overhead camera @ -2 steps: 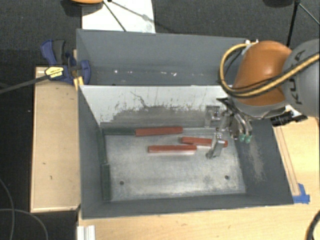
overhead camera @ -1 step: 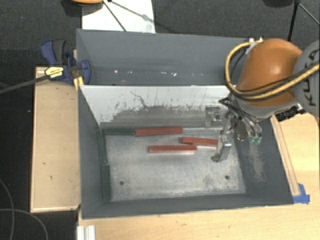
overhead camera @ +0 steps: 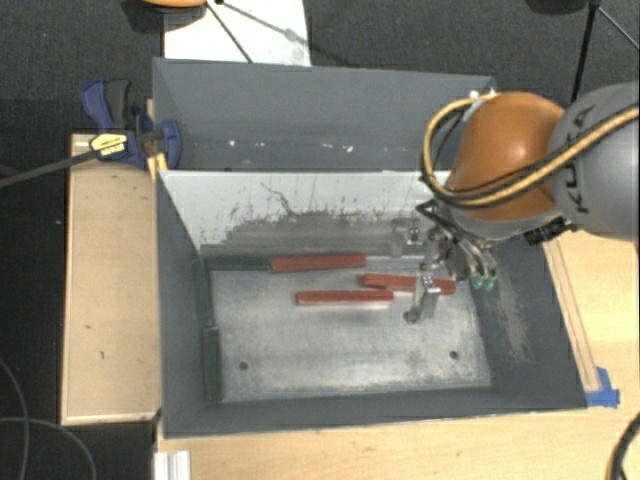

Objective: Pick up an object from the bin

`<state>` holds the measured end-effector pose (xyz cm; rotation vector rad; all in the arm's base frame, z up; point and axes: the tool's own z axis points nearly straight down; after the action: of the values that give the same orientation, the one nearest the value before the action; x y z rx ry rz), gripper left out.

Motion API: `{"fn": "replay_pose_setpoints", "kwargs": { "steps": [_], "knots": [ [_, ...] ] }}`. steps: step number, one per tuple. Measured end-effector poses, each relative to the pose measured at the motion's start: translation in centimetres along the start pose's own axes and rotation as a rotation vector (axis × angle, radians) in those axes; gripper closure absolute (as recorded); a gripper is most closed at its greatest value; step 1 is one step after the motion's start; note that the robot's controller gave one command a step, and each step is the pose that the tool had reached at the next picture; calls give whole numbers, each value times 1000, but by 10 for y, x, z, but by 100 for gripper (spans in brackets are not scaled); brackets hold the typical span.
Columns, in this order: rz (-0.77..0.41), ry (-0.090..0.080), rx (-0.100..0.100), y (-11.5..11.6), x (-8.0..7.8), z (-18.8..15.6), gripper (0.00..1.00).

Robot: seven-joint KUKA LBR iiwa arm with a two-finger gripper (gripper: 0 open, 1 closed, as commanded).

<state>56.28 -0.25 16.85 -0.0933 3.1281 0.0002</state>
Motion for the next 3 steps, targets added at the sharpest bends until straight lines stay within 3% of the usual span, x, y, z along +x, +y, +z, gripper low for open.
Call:
{"fn": "replay_pose_setpoints", "kwargs": {
  "steps": [1,2,3],
  "knots": [
    [35,5,0,-11,-19,68,0],
    [176,10,0,-14,-19,95,100],
    [175,10,0,-14,-19,95,0]
  ]
}}
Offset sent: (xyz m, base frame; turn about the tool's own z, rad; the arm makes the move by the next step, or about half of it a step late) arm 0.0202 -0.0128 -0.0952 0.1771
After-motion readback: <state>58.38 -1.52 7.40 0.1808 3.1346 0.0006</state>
